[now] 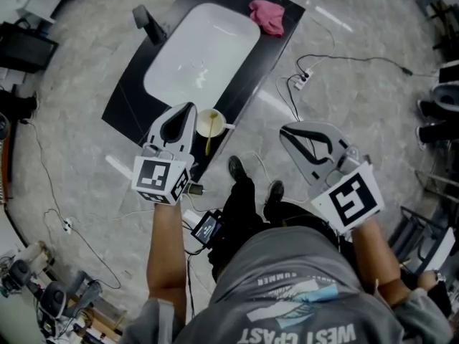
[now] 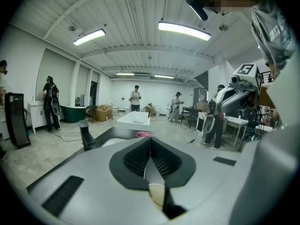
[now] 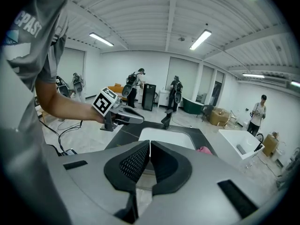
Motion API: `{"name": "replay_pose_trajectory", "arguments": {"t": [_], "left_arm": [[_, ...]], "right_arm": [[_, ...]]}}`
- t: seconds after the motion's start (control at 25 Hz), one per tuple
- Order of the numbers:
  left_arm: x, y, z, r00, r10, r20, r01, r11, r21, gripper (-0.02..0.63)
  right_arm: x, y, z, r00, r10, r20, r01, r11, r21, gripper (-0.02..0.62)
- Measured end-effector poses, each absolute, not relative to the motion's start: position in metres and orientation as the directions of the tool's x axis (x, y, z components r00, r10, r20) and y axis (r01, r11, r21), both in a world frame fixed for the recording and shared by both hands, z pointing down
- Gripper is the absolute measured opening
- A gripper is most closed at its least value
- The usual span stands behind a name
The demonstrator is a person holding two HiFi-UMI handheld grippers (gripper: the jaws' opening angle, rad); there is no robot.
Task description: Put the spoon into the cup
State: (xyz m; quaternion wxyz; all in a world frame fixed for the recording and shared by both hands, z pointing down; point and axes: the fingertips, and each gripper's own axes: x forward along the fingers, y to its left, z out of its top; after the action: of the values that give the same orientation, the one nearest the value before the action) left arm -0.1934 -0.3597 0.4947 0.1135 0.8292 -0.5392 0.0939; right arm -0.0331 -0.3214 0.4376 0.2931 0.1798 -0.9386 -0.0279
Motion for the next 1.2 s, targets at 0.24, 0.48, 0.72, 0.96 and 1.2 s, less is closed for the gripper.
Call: {"name": "replay_pose_trajectory", "arguments": {"t": [0.24,0.48,0.72,0.96,1.2], "left_arm": [[-0.19,-0.345,0.456,0.381,-0.895,0.23,-0.923,-0.382,0.044,0.003],[-0.179,-0.322,0.408,0.369,-0.912,0.181,-0.927,-0.375,-0.001,0.003],[-0.163,-0.29,0.359,0.368,-0.921,0.129,-0.925,-0.376,-0.049,0.003],[-0.14,-0.254,0.304,0.367,-0.928,0.06,-0.92,-0.372,-0.126,0.003],[-0.111,-0.216,0.263,0.388,-0.922,0.004,-0.904,-0.382,-0.193,0.003]], "right_arm": [[-0.027,-0.312,0.415,-0.782,-0.364,0.506,-0.307,0.931,0.195,0.032],[-0.019,-0.296,0.393,-0.8,-0.366,0.476,-0.29,0.93,0.228,0.032],[-0.011,-0.275,0.368,-0.821,-0.361,0.442,-0.262,0.927,0.27,0.032],[0.003,-0.254,0.338,-0.847,-0.365,0.387,-0.243,0.913,0.329,0.032],[0.019,-0.23,0.313,-0.862,-0.373,0.343,-0.234,0.893,0.384,0.031]]}}
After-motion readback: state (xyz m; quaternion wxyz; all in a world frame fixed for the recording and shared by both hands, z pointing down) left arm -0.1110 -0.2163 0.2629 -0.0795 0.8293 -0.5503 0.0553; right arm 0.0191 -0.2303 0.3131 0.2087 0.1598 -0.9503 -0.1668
